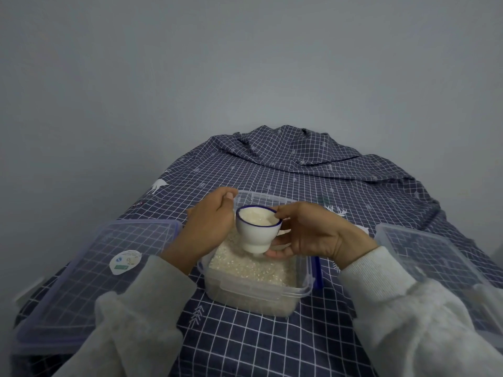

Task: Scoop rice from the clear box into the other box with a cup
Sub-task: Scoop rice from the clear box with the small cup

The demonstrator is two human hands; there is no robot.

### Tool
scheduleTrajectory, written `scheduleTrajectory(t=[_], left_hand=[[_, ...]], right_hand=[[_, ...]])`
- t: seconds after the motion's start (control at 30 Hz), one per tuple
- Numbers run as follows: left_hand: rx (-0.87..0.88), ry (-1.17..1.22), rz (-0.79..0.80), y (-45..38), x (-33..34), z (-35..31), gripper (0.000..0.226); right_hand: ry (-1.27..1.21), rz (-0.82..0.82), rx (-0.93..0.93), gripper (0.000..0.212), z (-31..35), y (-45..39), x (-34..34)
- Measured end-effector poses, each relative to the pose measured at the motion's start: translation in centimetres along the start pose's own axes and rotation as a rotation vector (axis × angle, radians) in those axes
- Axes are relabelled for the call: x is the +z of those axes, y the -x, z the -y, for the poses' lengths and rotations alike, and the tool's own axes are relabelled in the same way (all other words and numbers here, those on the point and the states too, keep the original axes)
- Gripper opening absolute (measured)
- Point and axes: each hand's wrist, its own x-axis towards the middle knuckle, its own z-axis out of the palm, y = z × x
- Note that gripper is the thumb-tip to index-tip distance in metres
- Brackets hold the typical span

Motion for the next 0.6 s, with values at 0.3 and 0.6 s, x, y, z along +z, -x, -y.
scheduleTrajectory(t=[0.3,0.6], left_hand=[[0.000,0.132,0.031,-0.1,0.8,-1.2,0.030],[0.050,0.214,0.053,0.1,2.0,-3.4,0.031]], right_hand=[[-0.174,0.078,-0.075,0.041,-0.5,1.1,-1.3],[-0.233,0.019,-0.129,0.040,-0.2,4.3,-2.6]])
